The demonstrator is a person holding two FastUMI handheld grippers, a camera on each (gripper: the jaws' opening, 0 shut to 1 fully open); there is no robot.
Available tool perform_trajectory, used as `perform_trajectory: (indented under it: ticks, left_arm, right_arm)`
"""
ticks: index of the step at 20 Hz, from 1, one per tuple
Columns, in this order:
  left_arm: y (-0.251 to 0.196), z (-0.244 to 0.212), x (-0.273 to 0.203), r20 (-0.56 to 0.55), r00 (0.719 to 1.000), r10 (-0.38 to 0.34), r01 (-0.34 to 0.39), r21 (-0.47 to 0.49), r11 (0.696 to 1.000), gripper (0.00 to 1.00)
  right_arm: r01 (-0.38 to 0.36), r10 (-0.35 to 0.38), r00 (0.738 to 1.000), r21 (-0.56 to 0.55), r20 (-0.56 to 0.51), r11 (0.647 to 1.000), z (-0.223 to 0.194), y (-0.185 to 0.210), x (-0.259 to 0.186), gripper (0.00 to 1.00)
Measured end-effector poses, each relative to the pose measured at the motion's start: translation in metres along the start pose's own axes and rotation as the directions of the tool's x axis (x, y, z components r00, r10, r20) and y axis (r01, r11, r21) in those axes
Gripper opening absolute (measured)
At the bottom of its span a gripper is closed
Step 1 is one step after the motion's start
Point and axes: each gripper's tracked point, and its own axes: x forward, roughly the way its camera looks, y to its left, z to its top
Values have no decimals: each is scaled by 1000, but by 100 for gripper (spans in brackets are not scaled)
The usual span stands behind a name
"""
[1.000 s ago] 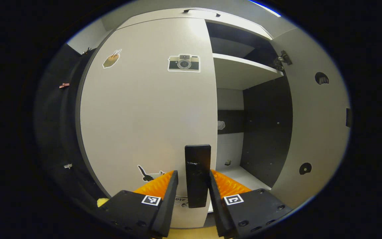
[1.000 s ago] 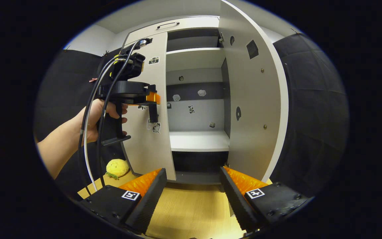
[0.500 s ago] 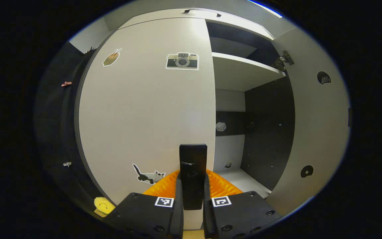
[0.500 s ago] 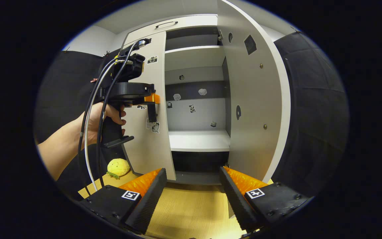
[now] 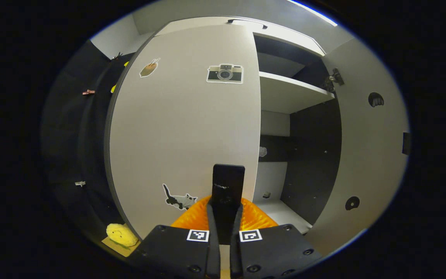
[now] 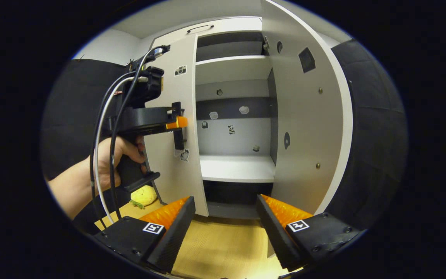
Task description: Open the right door of the double-door shoe cabinet with the right hand, and open the left door with the left hand.
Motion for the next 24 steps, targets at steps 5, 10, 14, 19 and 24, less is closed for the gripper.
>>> perform_trajectory:
  ticks: [5, 10, 14, 19, 24]
  left_arm:
    - [16, 4, -43, -2, 1000, -11, 11, -57, 998, 14]
    - [32, 1, -77, 3, 1000, -23, 23, -83, 996, 14]
    - [53, 1, -108, 16, 1000, -16, 17, -107, 994, 14]
    - [90, 2, -148, 33, 999, 35, -31, -105, 994, 12]
    - [176, 6, -178, 35, 982, 186, -183, -82, 980, 5]
  right_arm:
    - [6, -4, 999, -30, 49, 1000, 24, 11, -6, 99]
    - [-6, 8, 999, -45, 41, 999, 24, 27, -1, 99]
    - [-21, 23, 999, -59, 31, 998, 22, 45, 2, 99]
    - [-1, 3, 999, -47, 38, 999, 20, 54, 2, 100]
    - [34, -33, 998, -13, 55, 999, 14, 61, -1, 100]
